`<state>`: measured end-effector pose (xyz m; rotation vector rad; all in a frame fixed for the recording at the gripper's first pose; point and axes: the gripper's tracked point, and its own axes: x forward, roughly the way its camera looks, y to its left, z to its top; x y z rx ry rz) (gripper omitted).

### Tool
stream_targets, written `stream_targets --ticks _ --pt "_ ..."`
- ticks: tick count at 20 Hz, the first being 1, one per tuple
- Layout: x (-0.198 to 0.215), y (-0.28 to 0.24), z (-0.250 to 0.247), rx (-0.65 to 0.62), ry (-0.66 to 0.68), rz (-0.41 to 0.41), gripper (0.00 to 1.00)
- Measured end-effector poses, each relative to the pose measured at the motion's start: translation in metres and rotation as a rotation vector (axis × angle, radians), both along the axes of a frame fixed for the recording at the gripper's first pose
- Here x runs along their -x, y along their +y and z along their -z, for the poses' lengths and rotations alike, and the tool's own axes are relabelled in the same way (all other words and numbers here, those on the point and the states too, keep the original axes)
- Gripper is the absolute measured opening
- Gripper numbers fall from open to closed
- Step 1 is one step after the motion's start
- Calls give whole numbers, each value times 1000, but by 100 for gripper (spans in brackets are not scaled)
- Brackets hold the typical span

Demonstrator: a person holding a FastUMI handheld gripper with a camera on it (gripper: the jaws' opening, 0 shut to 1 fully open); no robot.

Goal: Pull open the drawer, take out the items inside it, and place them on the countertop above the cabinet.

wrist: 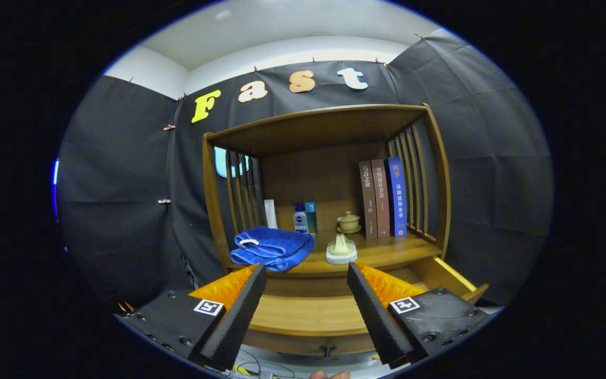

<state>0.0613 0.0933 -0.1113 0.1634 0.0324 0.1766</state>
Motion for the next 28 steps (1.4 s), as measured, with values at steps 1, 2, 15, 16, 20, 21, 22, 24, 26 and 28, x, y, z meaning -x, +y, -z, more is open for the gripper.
stream_targets --ticks 1,2,15,16,20,21,22,24,26,28 --pt "6 0 11 4 -1 11 99" --pt "10 -3 25 24 6 29 99" --pt "12 11 162 115 169 82 99" --pt "11 11 168 123 178 84 99" --pt "2 6 179 107 185 120 99" --pt "2 6 179 113 176 122 99" --pt "1 6 180 125 172 123 99" --pt "2 7 180 125 175 124 99" --pt "2 6 179 127 180 121 99" --pt "0 5 178 130 175 118 100"
